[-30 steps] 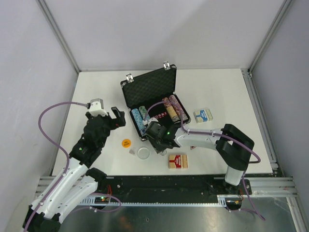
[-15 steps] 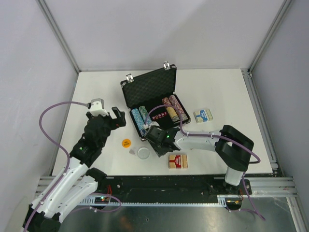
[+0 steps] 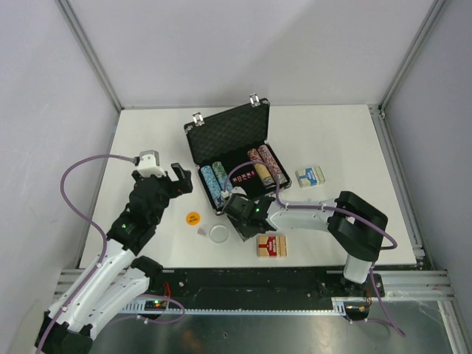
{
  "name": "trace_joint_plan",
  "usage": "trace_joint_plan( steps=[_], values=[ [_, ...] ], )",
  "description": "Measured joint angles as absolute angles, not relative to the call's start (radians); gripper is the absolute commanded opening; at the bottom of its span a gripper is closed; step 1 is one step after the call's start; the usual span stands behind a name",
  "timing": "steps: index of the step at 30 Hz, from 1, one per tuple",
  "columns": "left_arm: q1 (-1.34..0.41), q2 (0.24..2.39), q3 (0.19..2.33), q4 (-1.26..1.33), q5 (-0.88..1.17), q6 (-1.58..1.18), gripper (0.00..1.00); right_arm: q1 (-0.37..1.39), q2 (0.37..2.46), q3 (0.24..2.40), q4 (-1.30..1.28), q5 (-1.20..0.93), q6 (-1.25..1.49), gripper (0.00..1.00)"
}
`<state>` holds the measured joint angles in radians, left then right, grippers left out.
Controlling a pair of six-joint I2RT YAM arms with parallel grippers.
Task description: Pack up texas hold em set
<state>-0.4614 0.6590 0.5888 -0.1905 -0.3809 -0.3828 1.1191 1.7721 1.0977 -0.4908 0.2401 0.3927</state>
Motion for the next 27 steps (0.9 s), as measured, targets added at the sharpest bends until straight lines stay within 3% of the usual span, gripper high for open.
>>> trace_joint_plan(
  steps=[7, 27],
  values=[
    [-0.461, 0.659, 0.589, -0.191, -0.381, -0.383, 1.00, 1.119, 1.767, 1.092, -0.479, 0.254, 0.393, 0.67],
    [-0.461, 0.654, 0.585, -0.191, -0.362, -0.383, 1.00, 1.086, 1.756, 1.057, -0.432, 0.189, 0.418, 0.63]
  ],
)
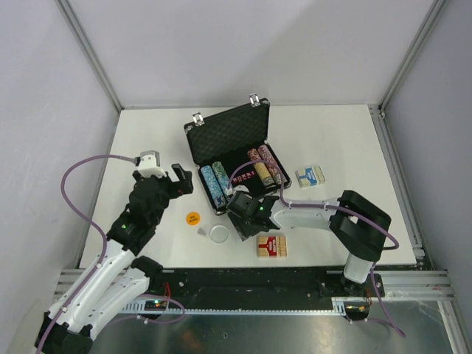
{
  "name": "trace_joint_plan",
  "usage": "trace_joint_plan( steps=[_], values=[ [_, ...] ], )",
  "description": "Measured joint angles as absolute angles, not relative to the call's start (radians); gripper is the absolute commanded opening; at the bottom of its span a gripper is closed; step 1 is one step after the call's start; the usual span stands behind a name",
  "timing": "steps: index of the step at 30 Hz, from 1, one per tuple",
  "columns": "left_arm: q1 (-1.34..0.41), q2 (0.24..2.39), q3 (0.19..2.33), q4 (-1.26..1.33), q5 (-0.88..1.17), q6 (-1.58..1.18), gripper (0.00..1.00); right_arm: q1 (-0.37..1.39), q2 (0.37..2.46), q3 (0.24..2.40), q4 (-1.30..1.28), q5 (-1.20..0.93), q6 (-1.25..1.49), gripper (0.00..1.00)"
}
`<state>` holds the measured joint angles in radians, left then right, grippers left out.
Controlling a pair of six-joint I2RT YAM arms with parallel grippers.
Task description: Pack up texas hold em set
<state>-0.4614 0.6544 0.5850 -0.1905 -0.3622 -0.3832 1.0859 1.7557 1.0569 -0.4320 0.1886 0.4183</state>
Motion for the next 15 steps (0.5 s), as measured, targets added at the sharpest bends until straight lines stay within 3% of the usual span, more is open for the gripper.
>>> trace_joint_plan(
  steps=[5, 11, 15],
  values=[
    [-0.461, 0.655, 0.585, -0.191, -0.362, -0.383, 1.00, 1.084, 1.758, 1.057, -0.430, 0.187, 0.414, 0.57],
    [-0.461, 0.659, 0.585, -0.191, -0.362, -0.384, 1.00, 1.082, 1.760, 1.057, -0.431, 0.195, 0.406, 0.36],
    [-0.461, 0.659, 0.585, -0.191, -0.363, -0.383, 1.00, 1.083, 1.761, 1.058, -0.429, 0.195, 0.403, 0.29]
  ],
)
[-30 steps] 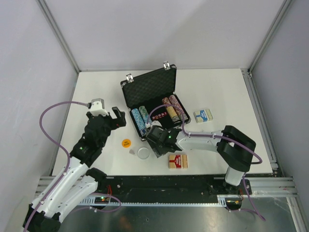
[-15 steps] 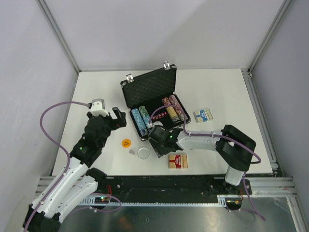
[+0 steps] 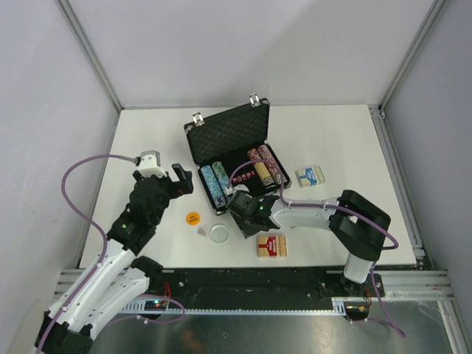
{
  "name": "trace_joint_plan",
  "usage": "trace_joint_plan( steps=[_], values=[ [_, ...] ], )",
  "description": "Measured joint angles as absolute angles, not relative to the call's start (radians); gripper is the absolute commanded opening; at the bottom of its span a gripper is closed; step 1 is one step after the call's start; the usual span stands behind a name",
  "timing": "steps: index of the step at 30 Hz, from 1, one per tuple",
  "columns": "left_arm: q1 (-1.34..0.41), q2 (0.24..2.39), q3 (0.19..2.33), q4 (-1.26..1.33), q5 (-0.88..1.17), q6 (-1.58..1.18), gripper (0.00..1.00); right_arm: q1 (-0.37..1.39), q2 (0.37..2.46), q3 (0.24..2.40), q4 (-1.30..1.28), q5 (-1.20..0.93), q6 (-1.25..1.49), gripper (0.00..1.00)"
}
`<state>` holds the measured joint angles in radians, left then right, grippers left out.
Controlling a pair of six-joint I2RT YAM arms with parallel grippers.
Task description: Pack up texas hold em set
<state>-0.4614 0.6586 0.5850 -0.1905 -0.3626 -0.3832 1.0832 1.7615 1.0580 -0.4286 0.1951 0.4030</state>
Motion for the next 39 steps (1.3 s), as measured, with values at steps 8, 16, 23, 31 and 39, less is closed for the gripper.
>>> trace_joint_plan(
  steps=[8, 16, 23, 31, 39],
  values=[
    [-0.461, 0.659, 0.585, -0.191, -0.362, -0.384, 1.00, 1.084, 1.761, 1.058, -0.427, 0.200, 0.398, 0.26],
    [-0.461, 0.662, 0.585, -0.191, -0.330, -0.389, 1.00, 1.084, 1.756, 1.059, -0.431, 0.202, 0.399, 0.27],
    [-0.461, 0.663, 0.585, -0.191, -0.276, -0.392, 1.00, 1.084, 1.726, 1.073, -0.440, 0.203, 0.400, 0.27],
    [-0.461, 0.672, 0.585, -0.192, -0.178, -0.405, 0.95, 1.082, 1.678, 1.080, -0.444, 0.207, 0.400, 0.27],
    [-0.461, 0.736, 0.587, -0.192, 0.075, -0.418, 0.71, 1.076, 1.612, 1.091, -0.452, 0.220, 0.400, 0.27]
  ],
)
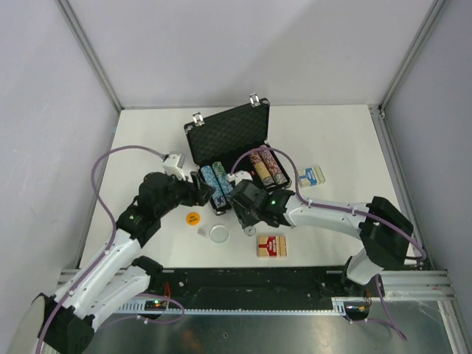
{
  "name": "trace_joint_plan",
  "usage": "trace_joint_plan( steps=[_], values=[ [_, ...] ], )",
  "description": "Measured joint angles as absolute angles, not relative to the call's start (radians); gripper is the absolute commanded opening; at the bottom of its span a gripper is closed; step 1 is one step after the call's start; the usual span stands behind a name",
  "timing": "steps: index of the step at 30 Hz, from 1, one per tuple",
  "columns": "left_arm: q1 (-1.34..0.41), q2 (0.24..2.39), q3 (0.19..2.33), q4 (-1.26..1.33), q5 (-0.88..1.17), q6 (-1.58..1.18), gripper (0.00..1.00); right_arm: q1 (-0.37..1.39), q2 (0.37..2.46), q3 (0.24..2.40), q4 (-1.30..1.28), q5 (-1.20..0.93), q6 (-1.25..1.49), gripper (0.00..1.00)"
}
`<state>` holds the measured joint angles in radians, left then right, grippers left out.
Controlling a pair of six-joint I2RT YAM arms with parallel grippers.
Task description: Pack up texas hold em set
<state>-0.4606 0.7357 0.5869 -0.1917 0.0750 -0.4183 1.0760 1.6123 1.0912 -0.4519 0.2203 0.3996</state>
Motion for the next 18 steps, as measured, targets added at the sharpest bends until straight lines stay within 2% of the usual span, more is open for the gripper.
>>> trace_joint_plan(
  steps=[5, 11, 18],
  values=[
    [-0.438, 0.874, 0.627, -0.197, 0.344, -0.419, 0.60, 1.074, 1.547, 1.111, -0.447, 0.220, 0.395, 0.27],
    [-0.397, 1.011, 0.701, -0.210, 0.611, -0.433, 0.58, 1.073, 1.454, 1.112, -0.443, 0.212, 0.372, 0.28],
    [-0.390, 1.062, 0.815, -0.219, 0.800, -0.506, 0.57, 1.073, 1.344, 1.113, -0.432, 0.142, 0.344, 0.29]
  ],
)
